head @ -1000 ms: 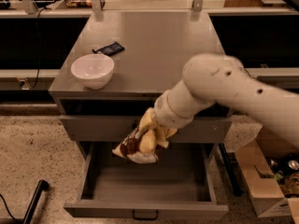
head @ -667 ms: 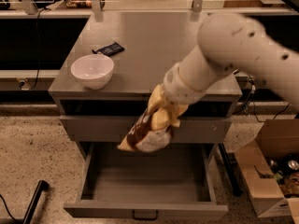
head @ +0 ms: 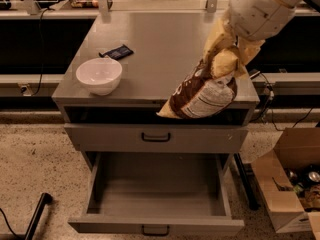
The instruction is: Pick brown chip bag from middle drawer and place on counter
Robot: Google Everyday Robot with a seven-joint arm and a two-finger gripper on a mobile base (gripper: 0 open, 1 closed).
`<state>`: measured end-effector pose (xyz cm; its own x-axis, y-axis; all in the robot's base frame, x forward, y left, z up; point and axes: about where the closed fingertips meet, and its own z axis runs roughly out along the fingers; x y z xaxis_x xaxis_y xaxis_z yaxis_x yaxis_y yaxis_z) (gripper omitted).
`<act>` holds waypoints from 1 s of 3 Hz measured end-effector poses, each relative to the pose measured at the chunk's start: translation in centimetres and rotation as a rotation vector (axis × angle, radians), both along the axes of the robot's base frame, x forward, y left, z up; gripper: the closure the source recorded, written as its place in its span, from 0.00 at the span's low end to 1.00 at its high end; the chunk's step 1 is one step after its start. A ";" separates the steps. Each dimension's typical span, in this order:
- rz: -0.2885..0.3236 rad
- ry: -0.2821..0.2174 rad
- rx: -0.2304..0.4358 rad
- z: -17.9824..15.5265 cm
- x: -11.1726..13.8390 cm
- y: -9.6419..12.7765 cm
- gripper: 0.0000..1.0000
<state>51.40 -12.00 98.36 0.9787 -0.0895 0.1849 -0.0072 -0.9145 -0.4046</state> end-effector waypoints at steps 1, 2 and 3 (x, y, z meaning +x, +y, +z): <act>-0.001 0.000 0.000 0.0 0.0 -0.1 1.00; 0.011 -0.072 -0.045 1.0 3.5 0.7 1.00; 0.008 -0.256 -0.092 3.9 9.4 0.4 1.00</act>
Offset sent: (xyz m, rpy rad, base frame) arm 0.1039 0.0164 0.0300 -0.1608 -0.1934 0.0423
